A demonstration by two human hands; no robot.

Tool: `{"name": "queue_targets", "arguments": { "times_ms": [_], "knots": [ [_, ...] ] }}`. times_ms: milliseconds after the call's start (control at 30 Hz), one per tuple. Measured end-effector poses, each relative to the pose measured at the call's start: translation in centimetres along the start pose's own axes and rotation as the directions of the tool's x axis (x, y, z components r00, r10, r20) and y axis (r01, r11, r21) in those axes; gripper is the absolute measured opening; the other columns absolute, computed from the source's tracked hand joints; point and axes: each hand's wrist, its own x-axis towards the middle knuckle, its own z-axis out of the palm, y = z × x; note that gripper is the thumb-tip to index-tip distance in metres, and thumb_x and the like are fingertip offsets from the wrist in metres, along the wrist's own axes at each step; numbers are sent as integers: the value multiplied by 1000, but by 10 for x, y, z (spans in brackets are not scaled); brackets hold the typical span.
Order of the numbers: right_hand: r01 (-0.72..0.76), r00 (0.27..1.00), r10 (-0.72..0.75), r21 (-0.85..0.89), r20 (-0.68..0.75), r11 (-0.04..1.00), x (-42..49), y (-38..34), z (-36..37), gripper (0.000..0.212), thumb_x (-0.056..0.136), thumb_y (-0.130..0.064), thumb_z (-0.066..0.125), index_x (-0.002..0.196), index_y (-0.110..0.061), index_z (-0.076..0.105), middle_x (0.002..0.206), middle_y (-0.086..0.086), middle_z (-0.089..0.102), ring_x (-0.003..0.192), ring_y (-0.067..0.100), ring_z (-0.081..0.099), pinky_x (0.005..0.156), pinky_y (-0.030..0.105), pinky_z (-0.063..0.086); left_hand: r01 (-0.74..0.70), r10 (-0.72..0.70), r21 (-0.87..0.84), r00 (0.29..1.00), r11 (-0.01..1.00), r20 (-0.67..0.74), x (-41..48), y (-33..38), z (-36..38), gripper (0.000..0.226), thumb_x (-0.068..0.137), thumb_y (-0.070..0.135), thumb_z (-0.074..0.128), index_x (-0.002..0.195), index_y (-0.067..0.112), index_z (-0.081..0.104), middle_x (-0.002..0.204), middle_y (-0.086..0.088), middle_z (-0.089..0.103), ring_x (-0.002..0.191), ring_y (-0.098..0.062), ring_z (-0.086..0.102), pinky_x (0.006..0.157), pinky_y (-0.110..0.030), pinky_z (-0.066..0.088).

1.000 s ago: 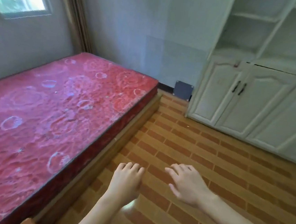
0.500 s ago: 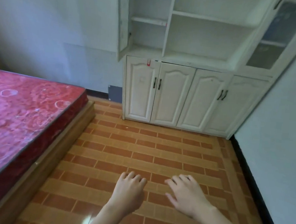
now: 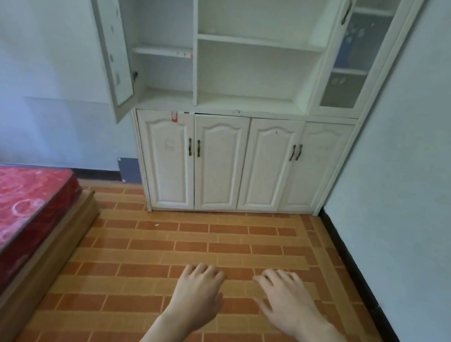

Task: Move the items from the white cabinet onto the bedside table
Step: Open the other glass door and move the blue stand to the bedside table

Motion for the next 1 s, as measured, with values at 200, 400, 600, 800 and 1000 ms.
{"name": "queue_targets", "arguments": {
  "times_ms": [200,400,600,800,1000],
  "knots": [
    [-50,998,50,17,-27,999,84,16,-19,47,96,-41,39,138,-21,36,144,-1,37,131,19,36,111,37,28,-20,21,20,999,1000,-30,82,-63,-12,36,91,31,43,126,22,49,126,1,56,118,-22,49,100,-37,37],
    [-115,984,118,34,-131,993,137,43,-44,44,96,-40,38,137,-23,36,140,-3,41,128,18,39,106,36,31,-91,93,26,995,995,-49,161,-83,-23,38,91,32,43,127,22,48,128,0,55,119,-22,48,101,-39,35],
    [-187,979,189,41,-80,982,161,90,-43,45,97,-41,36,138,-23,35,143,-2,39,129,18,38,109,36,30,-168,168,3,985,986,24,218,-73,-9,40,93,33,39,131,23,42,133,2,49,124,-21,41,104,-36,30],
    [-159,987,159,17,-10,987,194,160,-36,45,96,-41,37,137,-22,37,140,-1,42,126,20,41,106,37,32,-154,154,-4,983,988,97,288,-53,10,39,92,30,41,131,22,43,133,0,50,124,-23,42,103,-37,30],
    [-152,985,152,4,-81,988,240,267,-63,41,95,-39,39,134,-24,39,138,-3,42,125,18,41,107,36,31,-111,111,-5,992,994,54,389,-15,2,35,92,28,41,126,22,46,130,0,50,122,-23,43,103,-37,31]
  ]
}}
